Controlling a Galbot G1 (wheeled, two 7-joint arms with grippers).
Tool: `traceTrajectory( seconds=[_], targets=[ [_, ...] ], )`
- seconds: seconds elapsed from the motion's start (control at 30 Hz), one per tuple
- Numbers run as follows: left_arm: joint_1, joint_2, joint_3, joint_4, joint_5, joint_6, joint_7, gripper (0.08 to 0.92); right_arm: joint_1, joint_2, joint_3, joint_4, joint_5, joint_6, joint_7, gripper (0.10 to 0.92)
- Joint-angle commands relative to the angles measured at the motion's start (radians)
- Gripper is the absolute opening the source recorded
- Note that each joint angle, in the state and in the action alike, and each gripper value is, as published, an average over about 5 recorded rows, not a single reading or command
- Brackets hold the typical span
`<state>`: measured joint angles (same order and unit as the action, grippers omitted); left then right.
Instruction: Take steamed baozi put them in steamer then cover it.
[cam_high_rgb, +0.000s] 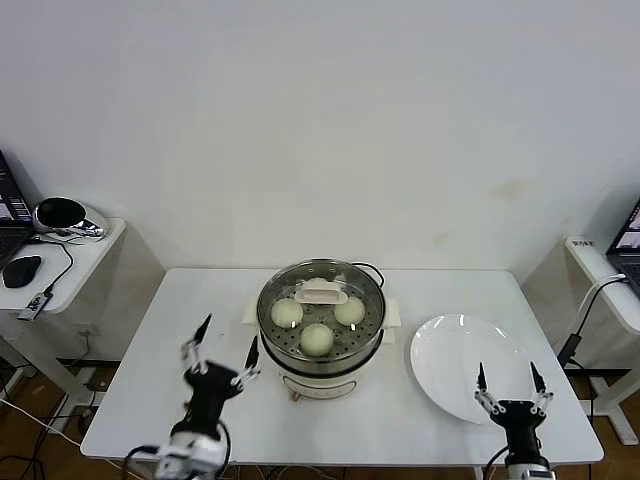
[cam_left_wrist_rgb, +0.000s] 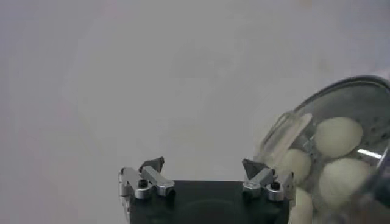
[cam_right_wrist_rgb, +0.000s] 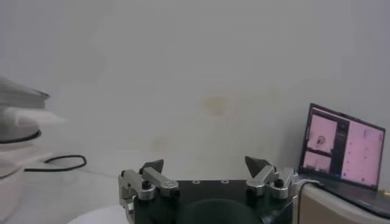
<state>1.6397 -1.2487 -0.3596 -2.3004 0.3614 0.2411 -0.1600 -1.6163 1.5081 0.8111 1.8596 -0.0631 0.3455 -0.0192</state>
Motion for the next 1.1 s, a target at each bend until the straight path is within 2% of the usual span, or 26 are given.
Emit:
traceTrajectory(
  seconds=[0.03, 0.33, 0.5, 1.1],
  targets=[
    [0.326, -0.068, -0.212, 0.032, -0.57, -0.321, -0.095, 0.823, -0.033, -0.075, -0.022, -0.007, 0.029, 0.01, -0.008, 0.823],
    [0.322, -0.084, -0.18, 0.176, -0.6, -0.359, -0.049, 0.823, -0.092, -0.109, -0.045, 0.022, 0.091, -0.006, -0.035, 0.823],
    [0.322, -0.083, -0.179, 0.188, -0.615, -0.358, -0.008, 0.823, -0.146, -0.119, -0.087, 0.079, 0.11, -0.066, -0.058, 0.823],
    [0.295, -0.08, -0.187, 0.225, -0.574, -0.313, 0.024, 0.823, -0.205, -0.139, -0.143, 0.127, 0.15, -0.148, -0.111, 0.823]
  ],
)
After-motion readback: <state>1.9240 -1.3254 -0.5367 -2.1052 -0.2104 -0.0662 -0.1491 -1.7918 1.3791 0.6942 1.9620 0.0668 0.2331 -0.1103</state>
